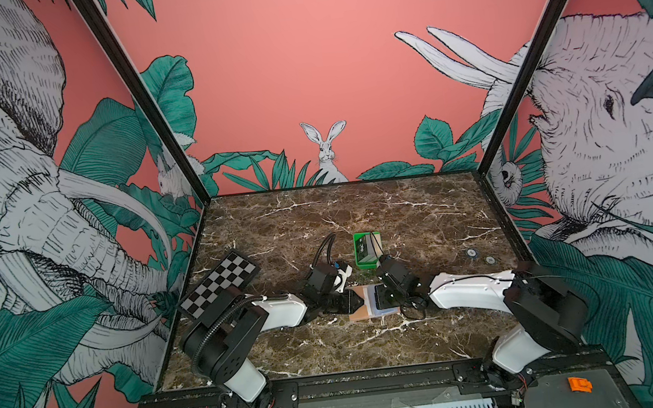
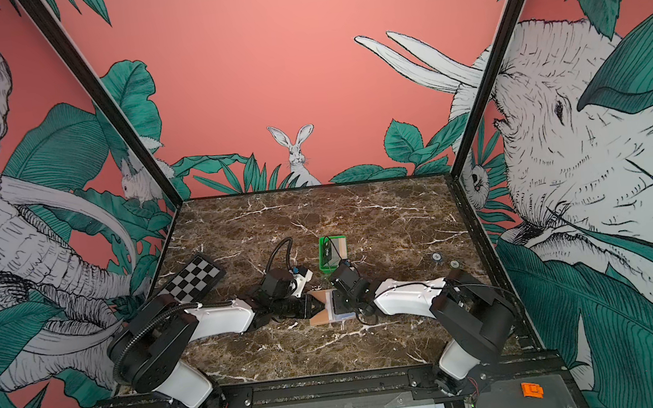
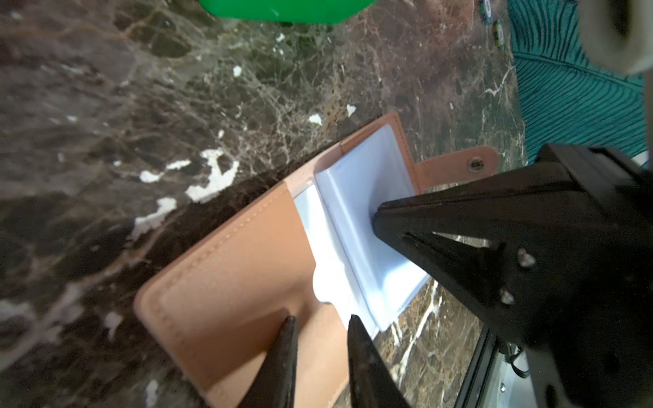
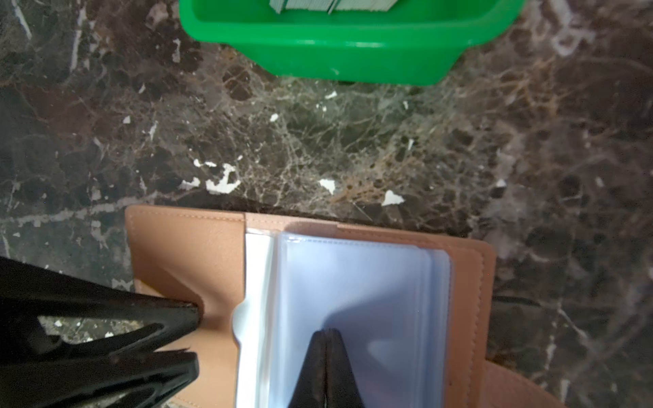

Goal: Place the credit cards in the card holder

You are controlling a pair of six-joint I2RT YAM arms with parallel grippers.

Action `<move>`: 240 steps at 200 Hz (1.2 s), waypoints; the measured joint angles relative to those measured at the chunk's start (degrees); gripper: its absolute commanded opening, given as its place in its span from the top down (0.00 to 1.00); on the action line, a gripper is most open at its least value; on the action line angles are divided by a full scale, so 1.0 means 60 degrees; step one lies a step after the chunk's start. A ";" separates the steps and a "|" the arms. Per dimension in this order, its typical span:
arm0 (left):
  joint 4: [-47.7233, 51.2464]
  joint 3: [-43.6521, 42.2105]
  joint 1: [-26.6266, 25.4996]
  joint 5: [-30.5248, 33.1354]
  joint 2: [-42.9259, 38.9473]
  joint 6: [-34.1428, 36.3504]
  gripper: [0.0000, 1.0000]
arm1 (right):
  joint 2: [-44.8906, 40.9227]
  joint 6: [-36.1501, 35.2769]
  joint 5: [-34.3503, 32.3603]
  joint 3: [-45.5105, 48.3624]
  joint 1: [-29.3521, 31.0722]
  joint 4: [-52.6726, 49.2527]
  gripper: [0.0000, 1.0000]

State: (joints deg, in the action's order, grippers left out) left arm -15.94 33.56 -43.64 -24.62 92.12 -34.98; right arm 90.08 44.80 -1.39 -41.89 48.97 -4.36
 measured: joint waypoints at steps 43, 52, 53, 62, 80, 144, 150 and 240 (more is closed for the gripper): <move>0.0044 0.0029 -0.0007 0.0022 -0.0004 -0.0291 0.73 | 0.0029 0.0036 -0.0204 -0.0135 -0.0004 -0.0186 1.00; 0.0040 0.0033 -0.0007 0.0007 -0.0004 -0.0379 0.73 | -0.0015 0.0022 -0.0240 -0.0124 -0.0004 -0.0204 1.00; 0.0040 0.0033 -0.0007 0.0007 -0.0004 -0.0386 0.73 | -0.0022 0.0022 -0.0240 -0.0124 -0.0004 -0.0200 1.00; 0.0044 0.0044 -0.0007 -0.0004 -0.0004 -0.0452 0.73 | -0.0153 -0.0011 -0.0255 -0.0073 -0.0004 -0.0208 1.00; 0.0047 0.0055 -0.0007 -0.0007 -0.0004 -0.0517 0.73 | -0.0532 -0.0080 -0.0251 0.0069 -0.0007 -0.0197 1.00; 0.0047 0.0102 -0.0007 -0.0004 -0.0004 -0.0645 0.73 | -0.0637 0.0055 -0.0182 0.0546 -0.0022 -0.0259 1.00; 0.0040 0.0102 -0.0007 -0.0007 0.0000 -0.0667 0.73 | -0.0637 0.0076 -0.0200 0.0535 -0.0018 -0.0266 1.00; -0.0313 0.0211 0.0430 -0.0441 0.0004 -0.1118 0.72 | -0.0776 -0.0113 -0.0495 0.0251 -0.0091 -0.0878 1.00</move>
State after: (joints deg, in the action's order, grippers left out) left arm -17.82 34.83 -41.06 -27.27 92.14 -41.69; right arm 85.43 44.12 -4.36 -40.38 48.42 -9.63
